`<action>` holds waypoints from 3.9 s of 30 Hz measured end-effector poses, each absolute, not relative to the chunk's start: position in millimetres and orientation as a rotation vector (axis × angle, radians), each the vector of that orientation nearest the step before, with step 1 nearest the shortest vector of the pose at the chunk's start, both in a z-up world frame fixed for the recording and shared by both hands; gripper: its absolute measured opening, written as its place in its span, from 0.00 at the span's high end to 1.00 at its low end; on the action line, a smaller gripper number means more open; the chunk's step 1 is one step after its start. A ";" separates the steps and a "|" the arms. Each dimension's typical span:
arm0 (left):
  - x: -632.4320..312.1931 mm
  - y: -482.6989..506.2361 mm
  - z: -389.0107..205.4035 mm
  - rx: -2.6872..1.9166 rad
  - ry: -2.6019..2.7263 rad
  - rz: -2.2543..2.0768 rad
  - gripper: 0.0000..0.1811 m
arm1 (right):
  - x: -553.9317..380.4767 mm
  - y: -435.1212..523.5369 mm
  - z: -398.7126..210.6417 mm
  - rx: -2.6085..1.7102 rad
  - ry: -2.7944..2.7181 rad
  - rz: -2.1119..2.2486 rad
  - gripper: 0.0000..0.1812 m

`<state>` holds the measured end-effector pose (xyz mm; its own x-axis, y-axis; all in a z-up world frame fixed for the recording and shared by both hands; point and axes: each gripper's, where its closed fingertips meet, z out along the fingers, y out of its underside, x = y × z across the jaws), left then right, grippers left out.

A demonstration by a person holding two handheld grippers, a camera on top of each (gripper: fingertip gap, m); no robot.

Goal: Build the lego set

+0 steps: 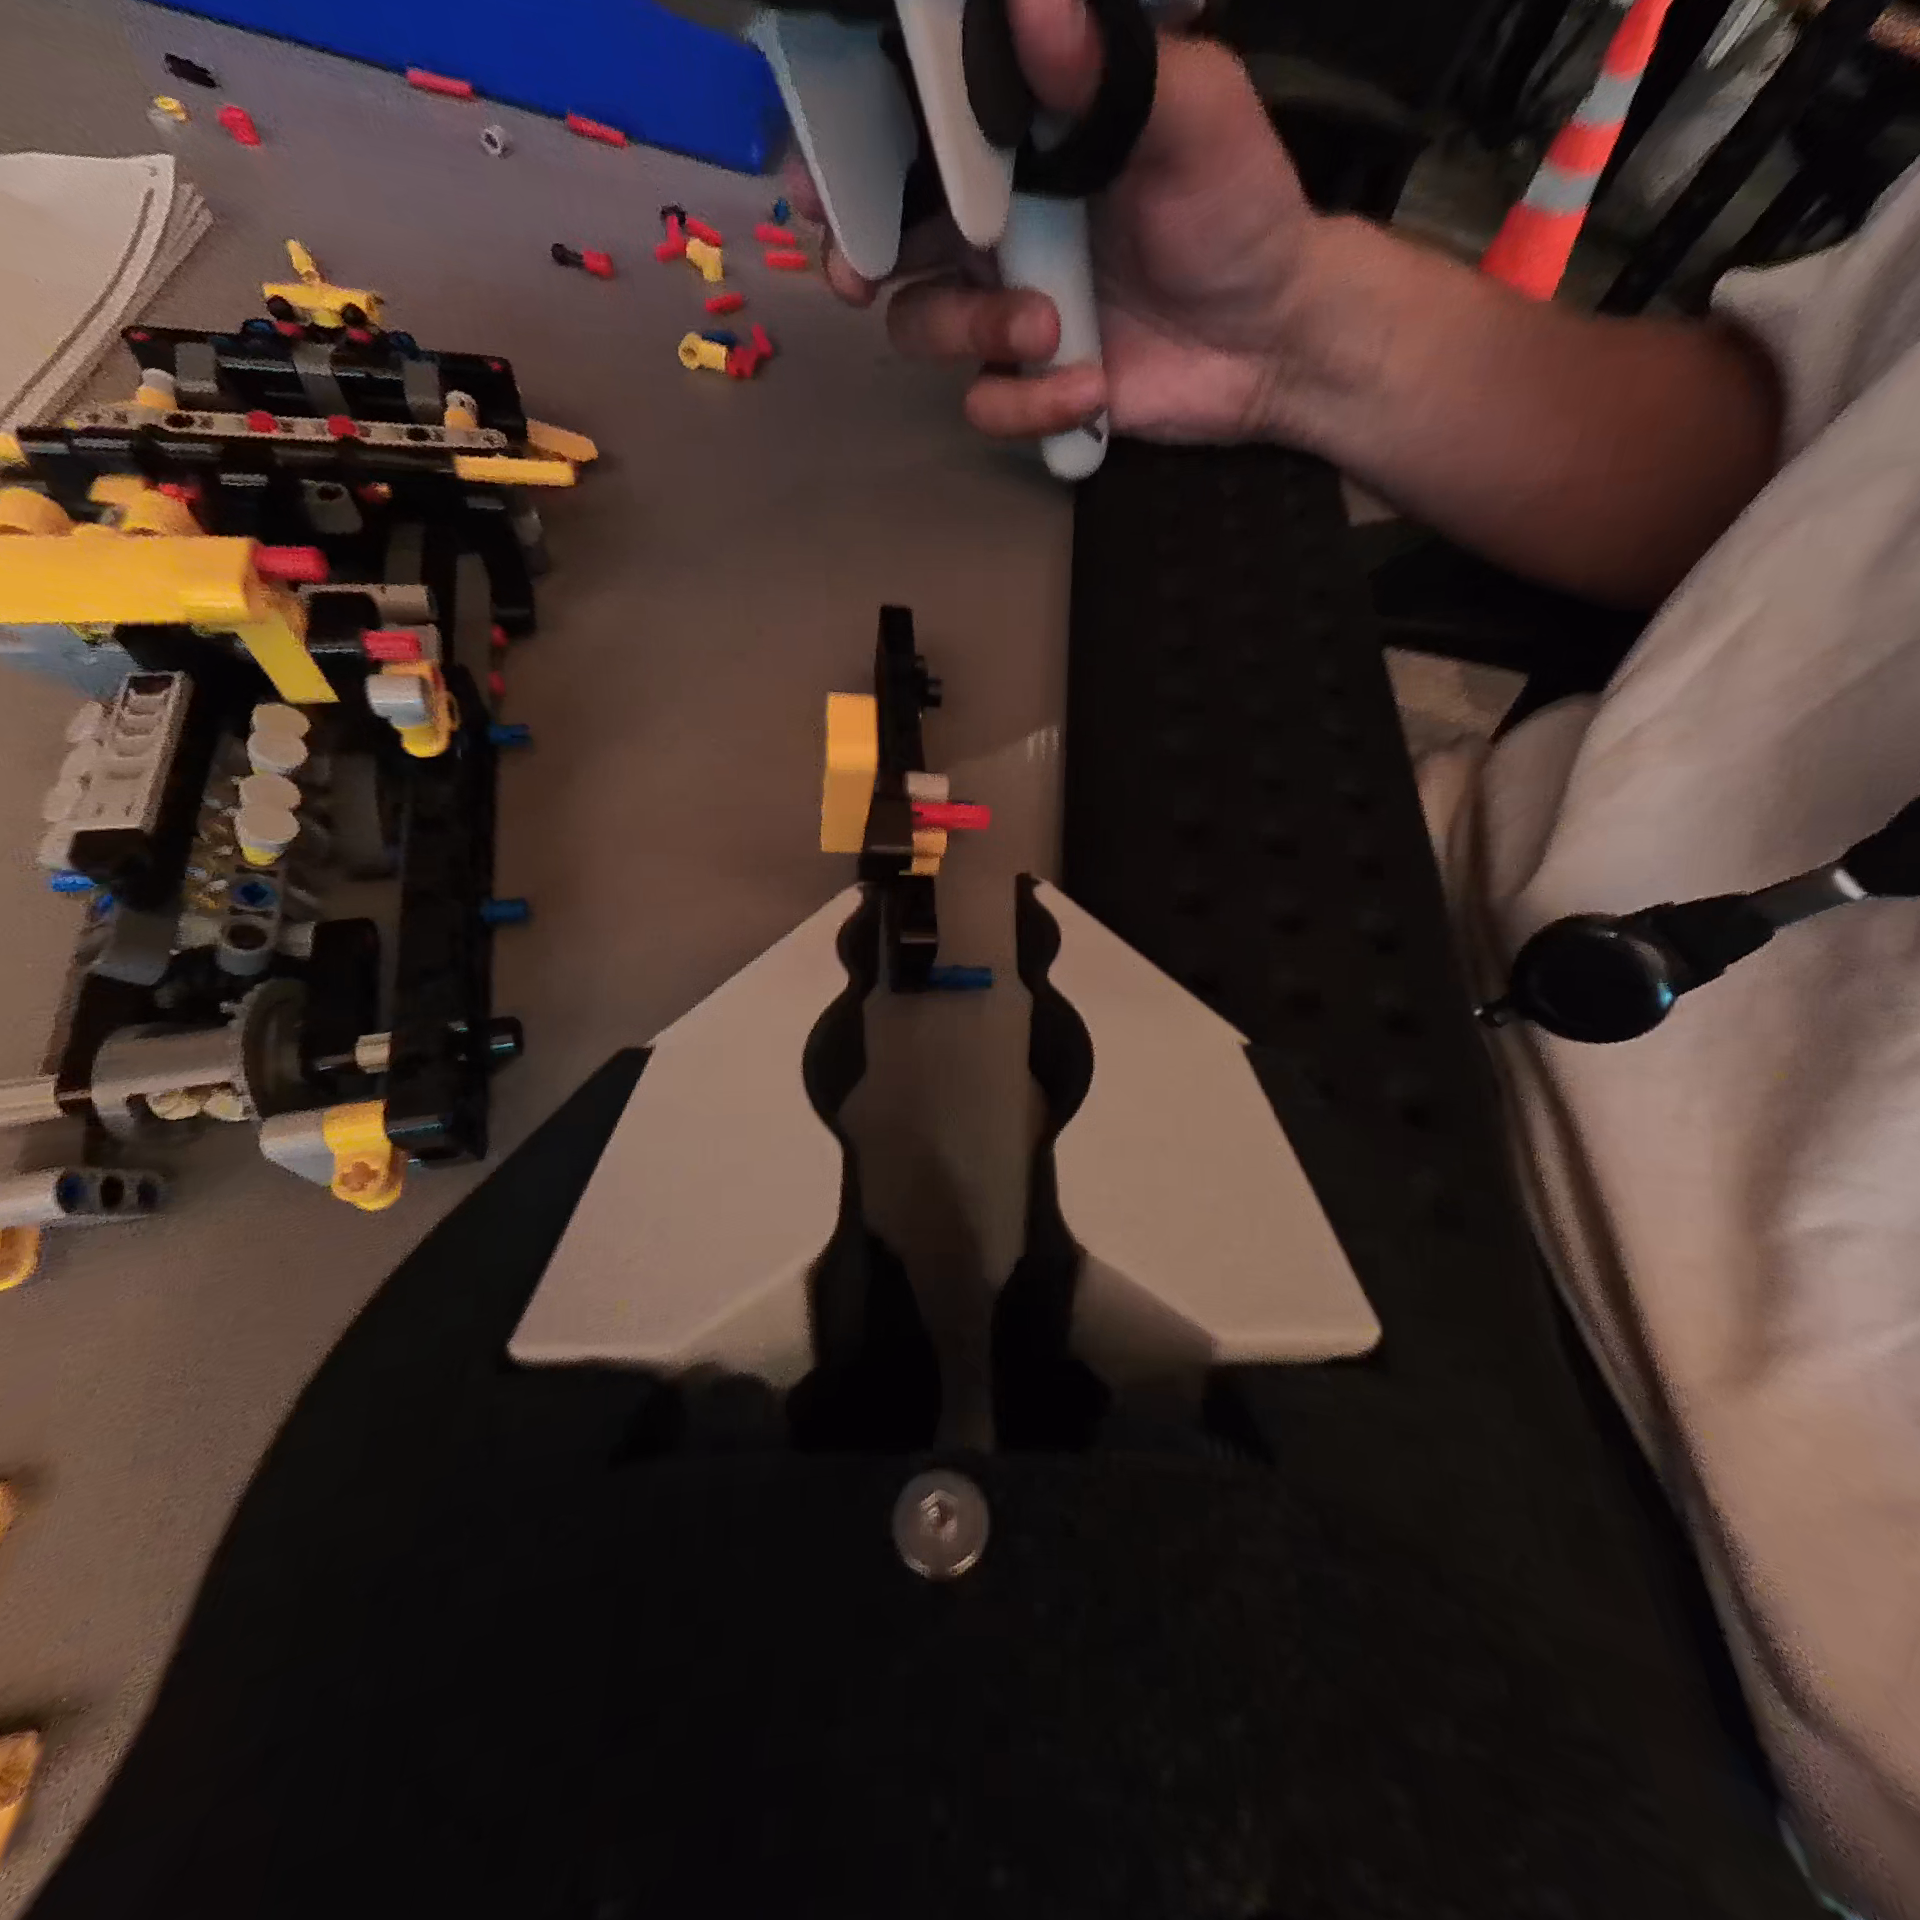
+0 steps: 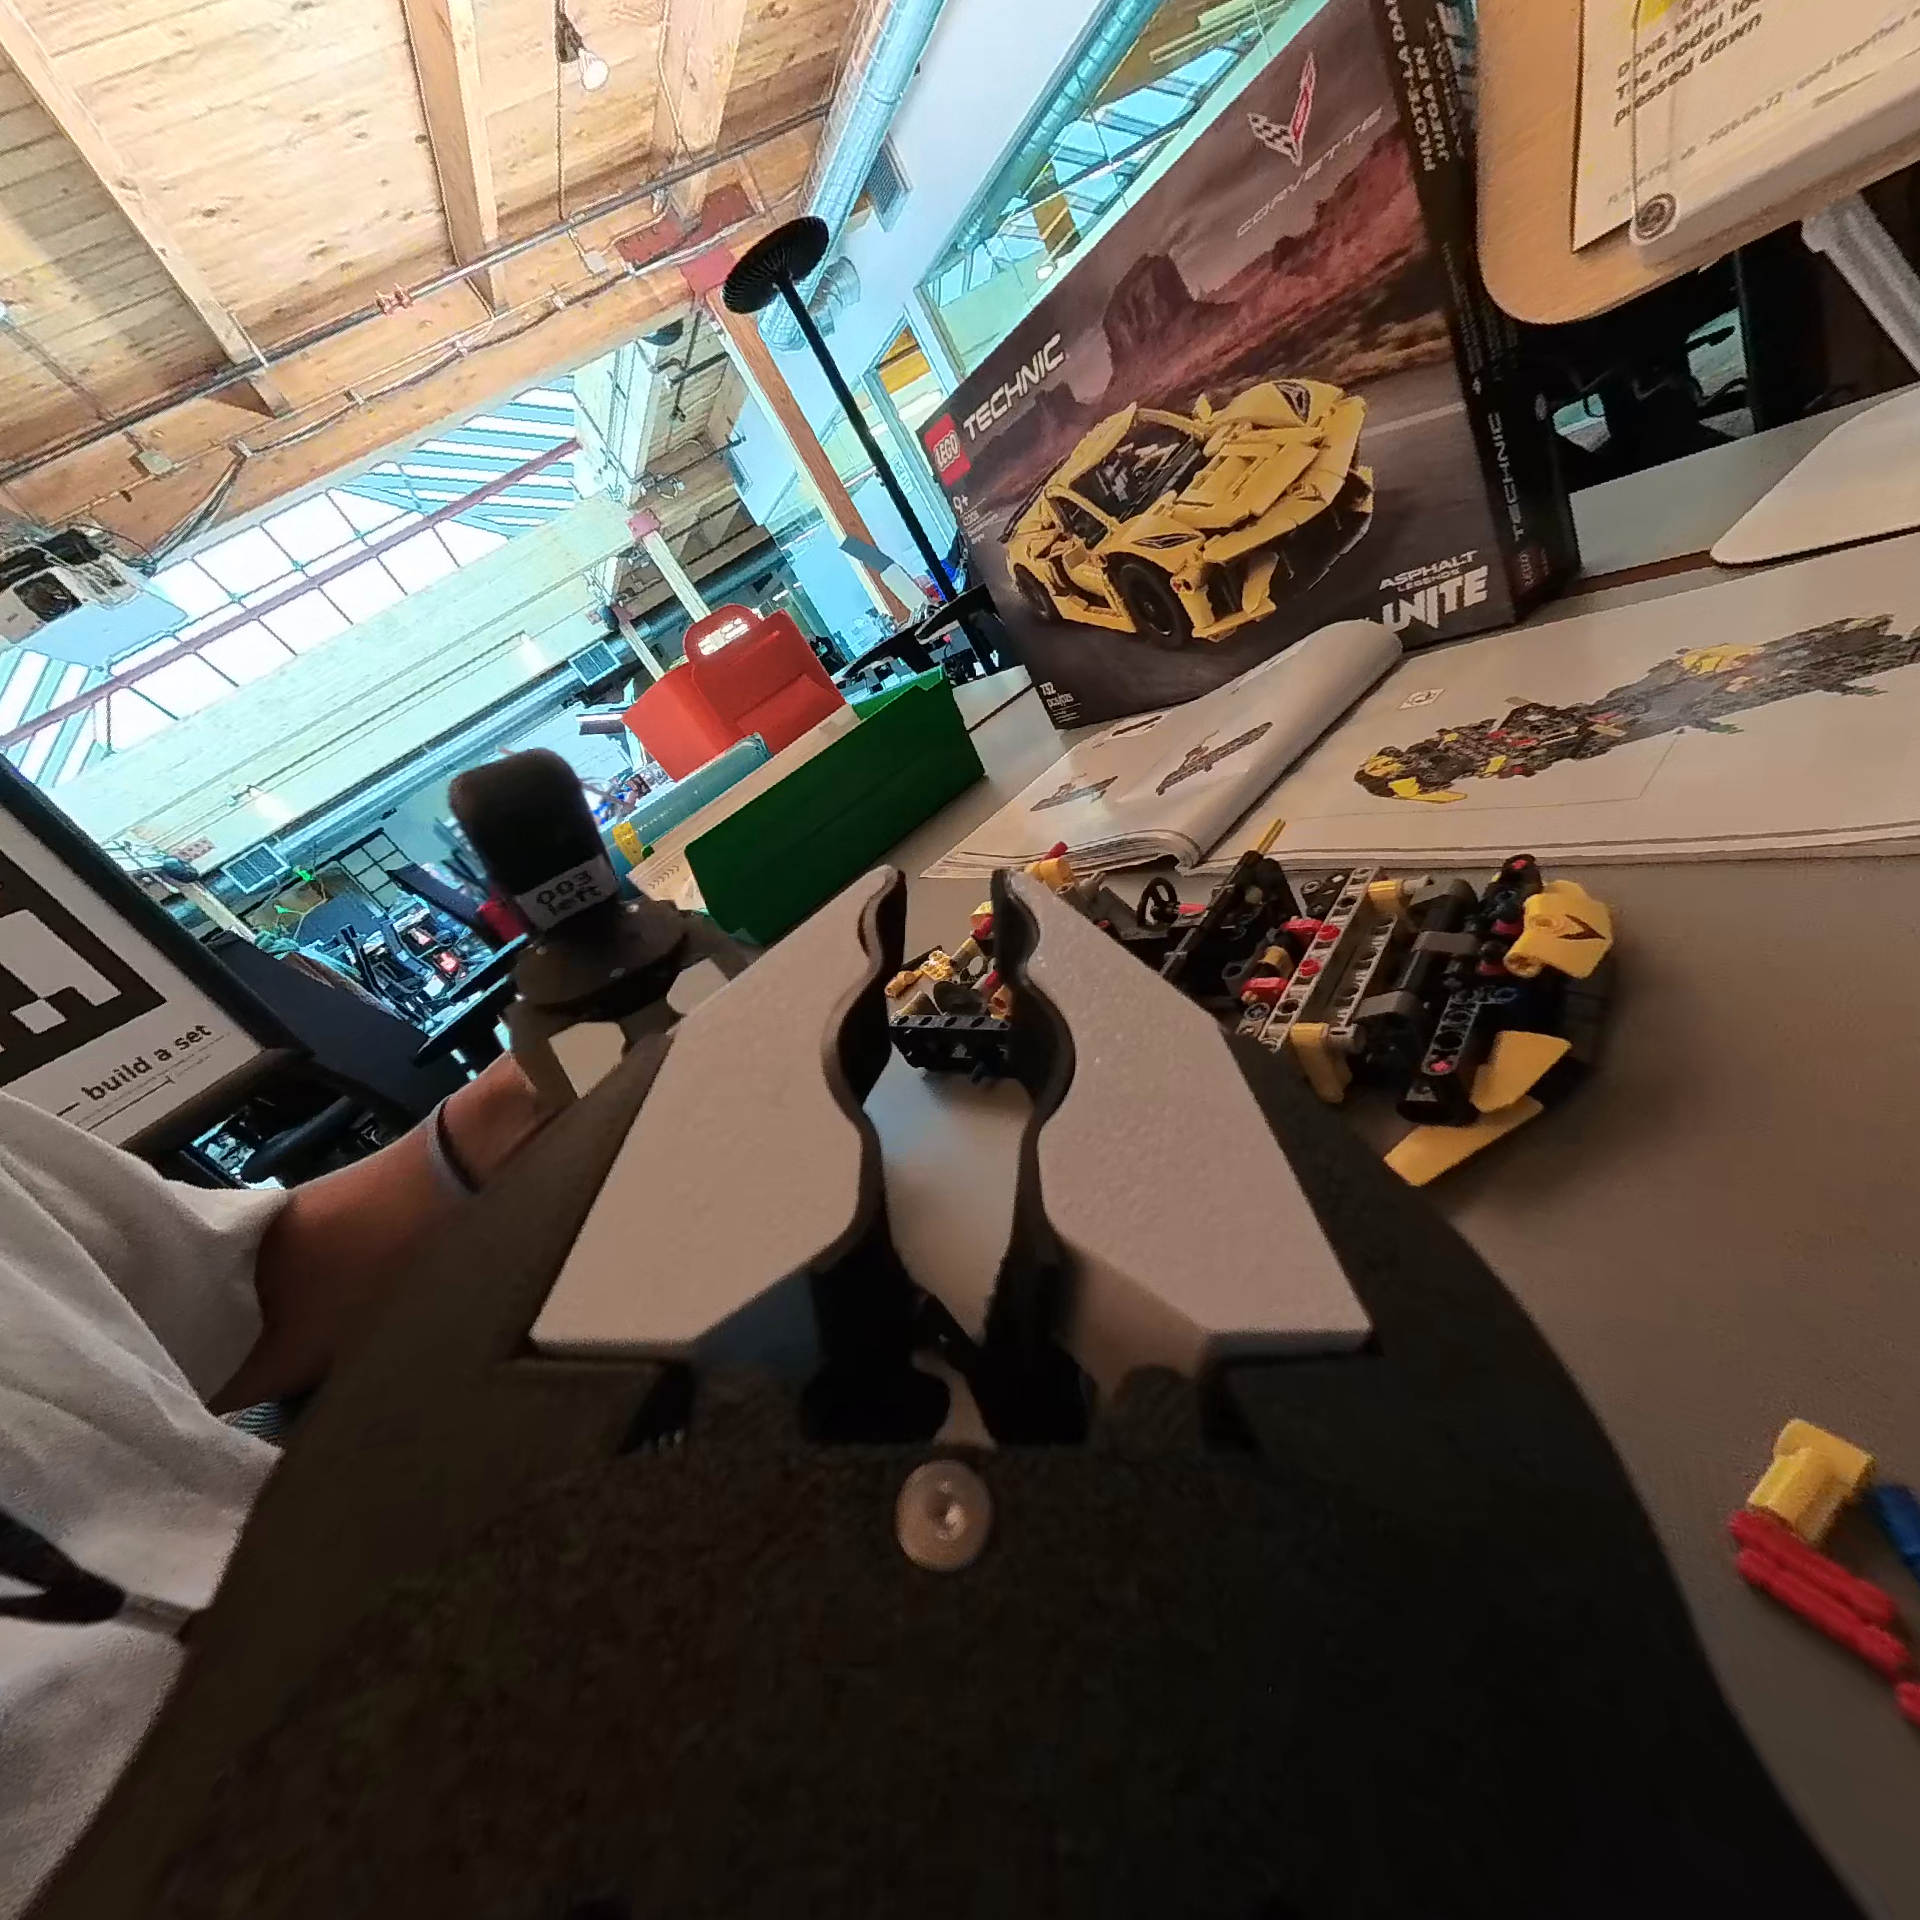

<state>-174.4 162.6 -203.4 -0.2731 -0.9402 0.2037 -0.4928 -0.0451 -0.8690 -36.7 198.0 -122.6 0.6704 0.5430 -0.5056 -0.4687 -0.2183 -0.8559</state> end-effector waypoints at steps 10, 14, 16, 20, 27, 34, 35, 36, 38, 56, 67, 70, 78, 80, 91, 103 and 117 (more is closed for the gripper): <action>-174.6 171.6 -184.0 -1.437 1.642 -1.313 0.85 | -35.9 197.7 -122.3 -1.525 -0.056 0.941 0.92; -175.7 174.6 -178.4 -1.432 1.605 -1.337 0.85 | -36.2 198.2 -122.8 -1.528 -0.054 0.946 0.92; -175.9 177.3 -176.7 -1.435 1.585 -1.338 0.86 | -37.0 198.3 -123.2 -1.531 -0.057 0.949 0.92; -174.8 181.7 -179.7 -1.455 1.579 -1.304 0.86 | -36.8 198.9 -123.5 -1.534 -0.056 0.942 0.91; -183.3 249.3 -185.2 -1.736 1.267 -1.067 0.84 | -12.4 221.6 -154.4 -1.798 -0.512 0.514 0.70; -207.6 277.7 -200.7 -2.005 1.000 -0.759 0.76 | 24.2 287.3 -189.9 -2.059 -0.830 0.595 0.58; -210.1 281.5 -202.1 -2.024 0.977 -0.693 0.74 | 22.9 293.4 -189.9 -2.072 -0.820 0.667 0.58; -210.3 283.9 -202.8 -2.045 0.955 -0.656 0.71 | 22.8 299.8 -192.9 -2.096 -0.809 0.708 0.58; -202.3 280.5 -202.7 -2.076 0.945 -0.666 0.66 | 20.0 307.5 -203.4 -2.162 -0.831 0.741 0.58; -164.0 274.8 -236.7 -2.170 1.134 -0.586 0.76 | 18.0 301.2 -231.9 -2.445 -0.608 0.800 0.75; -147.6 314.3 -218.9 -1.808 1.736 -0.607 0.76 | 18.6 241.3 -232.0 -2.488 -0.341 0.529 0.67; -148.3 321.1 -229.9 -1.803 1.863 -0.622 0.76 | 7.8 225.2 -233.4 -2.482 -0.326 0.532 0.63; -157.8 317.3 -223.6 -1.852 1.779 -0.702 0.76 | 16.3 233.7 -195.5 -2.160 -0.452 0.508 0.57; -160.3 311.5 -203.9 -1.890 1.619 -0.792 0.76 | 18.4 238.2 -186.3 -2.080 -0.570 0.512 0.57; -109.7 273.0 -200.5 -1.973 1.051 -0.665 0.76 | -21.5 278.5 -202.5 -2.091 -0.982 0.901 0.69; -92.8 273.1 -213.8 -2.058 1.052 -0.713 0.87 | -22.0 274.2 -210.8 -2.072 -0.943 1.194 0.86; -83.8 286.1 -141.8 -1.652 1.555 -0.915 0.86 | -27.7 244.1 -137.1 -1.899 -0.801 1.213 0.95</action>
